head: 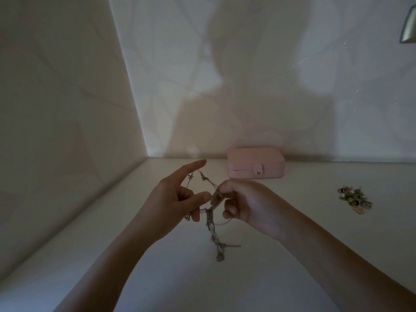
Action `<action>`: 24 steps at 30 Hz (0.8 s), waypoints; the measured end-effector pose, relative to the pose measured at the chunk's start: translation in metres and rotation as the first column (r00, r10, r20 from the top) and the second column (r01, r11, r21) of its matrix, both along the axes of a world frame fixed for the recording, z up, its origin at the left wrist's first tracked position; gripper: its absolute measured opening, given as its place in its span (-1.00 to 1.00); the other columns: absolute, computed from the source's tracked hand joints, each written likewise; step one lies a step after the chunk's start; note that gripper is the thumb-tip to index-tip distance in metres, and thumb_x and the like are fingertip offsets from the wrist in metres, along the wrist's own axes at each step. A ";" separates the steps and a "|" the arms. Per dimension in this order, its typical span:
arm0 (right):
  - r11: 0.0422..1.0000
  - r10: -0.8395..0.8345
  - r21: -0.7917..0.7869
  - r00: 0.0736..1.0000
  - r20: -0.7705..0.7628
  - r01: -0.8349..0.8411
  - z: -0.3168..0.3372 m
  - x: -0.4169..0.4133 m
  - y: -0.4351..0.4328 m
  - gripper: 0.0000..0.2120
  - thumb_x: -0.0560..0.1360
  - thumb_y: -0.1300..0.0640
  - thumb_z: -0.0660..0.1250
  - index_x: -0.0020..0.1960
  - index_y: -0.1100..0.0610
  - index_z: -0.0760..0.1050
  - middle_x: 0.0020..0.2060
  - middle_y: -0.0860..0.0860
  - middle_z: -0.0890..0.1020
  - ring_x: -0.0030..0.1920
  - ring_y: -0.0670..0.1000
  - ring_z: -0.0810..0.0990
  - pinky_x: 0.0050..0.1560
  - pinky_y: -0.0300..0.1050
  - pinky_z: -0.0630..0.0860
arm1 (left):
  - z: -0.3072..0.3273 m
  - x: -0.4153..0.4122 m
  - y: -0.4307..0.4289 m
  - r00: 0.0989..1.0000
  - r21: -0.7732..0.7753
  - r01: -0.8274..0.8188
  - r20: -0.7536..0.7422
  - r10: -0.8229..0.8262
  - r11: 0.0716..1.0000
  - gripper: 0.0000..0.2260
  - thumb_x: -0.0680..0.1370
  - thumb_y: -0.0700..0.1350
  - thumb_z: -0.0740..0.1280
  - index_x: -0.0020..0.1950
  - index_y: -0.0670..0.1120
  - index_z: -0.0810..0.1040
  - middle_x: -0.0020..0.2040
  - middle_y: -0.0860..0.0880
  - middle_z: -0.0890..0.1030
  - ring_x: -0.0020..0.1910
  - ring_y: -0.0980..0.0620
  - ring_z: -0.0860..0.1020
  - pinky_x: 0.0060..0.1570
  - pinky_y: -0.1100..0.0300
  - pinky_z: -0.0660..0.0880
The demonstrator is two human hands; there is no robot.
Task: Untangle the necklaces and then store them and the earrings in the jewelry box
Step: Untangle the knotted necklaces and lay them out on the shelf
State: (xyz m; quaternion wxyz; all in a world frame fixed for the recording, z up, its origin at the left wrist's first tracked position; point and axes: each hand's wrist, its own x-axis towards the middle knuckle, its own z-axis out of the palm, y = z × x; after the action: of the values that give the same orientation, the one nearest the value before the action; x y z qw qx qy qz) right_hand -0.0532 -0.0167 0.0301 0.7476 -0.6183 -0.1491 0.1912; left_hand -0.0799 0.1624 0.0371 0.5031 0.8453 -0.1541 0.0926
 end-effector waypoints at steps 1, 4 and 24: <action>1.000 0.031 -0.003 0.999 -0.014 -0.031 0.000 -0.001 0.001 -0.83 0.52 0.26 0.19 -0.22 0.23 0.47 -0.41 0.07 0.53 -0.48 -0.05 0.30 -0.35 -0.20 0.42 | 0.000 0.000 0.000 1.000 0.013 0.000 -0.003 0.000 1.000 -0.47 0.47 -0.07 0.43 0.29 0.34 0.31 -0.44 -0.06 0.61 -0.46 0.09 0.47 -0.32 0.29 0.42; 0.992 0.049 -0.123 0.995 0.082 -0.038 0.002 -0.003 -0.003 -0.87 0.53 0.20 0.26 -0.18 0.21 0.48 -0.54 -0.01 0.31 -0.52 -0.08 0.23 -0.42 -0.26 0.36 | 0.001 -0.002 -0.003 1.000 0.022 -0.010 -0.005 0.010 1.000 -0.44 0.46 -0.11 0.45 0.31 0.32 0.30 -0.45 -0.06 0.61 -0.47 0.11 0.46 -0.38 0.35 0.39; 0.989 -0.065 -0.106 0.948 0.312 0.103 -0.005 -0.002 0.000 -0.85 0.57 0.22 0.28 -0.01 0.22 0.63 -0.37 0.01 0.60 -0.48 -0.09 0.42 -0.32 -0.25 0.51 | -0.001 0.001 -0.009 0.993 -0.233 -0.018 -0.114 -0.009 0.972 -0.45 0.39 -0.12 0.43 0.35 0.14 0.41 -0.38 0.03 0.63 -0.54 0.13 0.22 -0.53 0.35 0.23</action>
State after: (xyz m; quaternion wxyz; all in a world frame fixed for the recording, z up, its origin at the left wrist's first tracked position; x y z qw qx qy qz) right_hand -0.0552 -0.0165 0.0255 0.6840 -0.6903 -0.2256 0.0690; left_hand -0.0791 0.1537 0.0366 0.6069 0.7844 -0.1113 0.0628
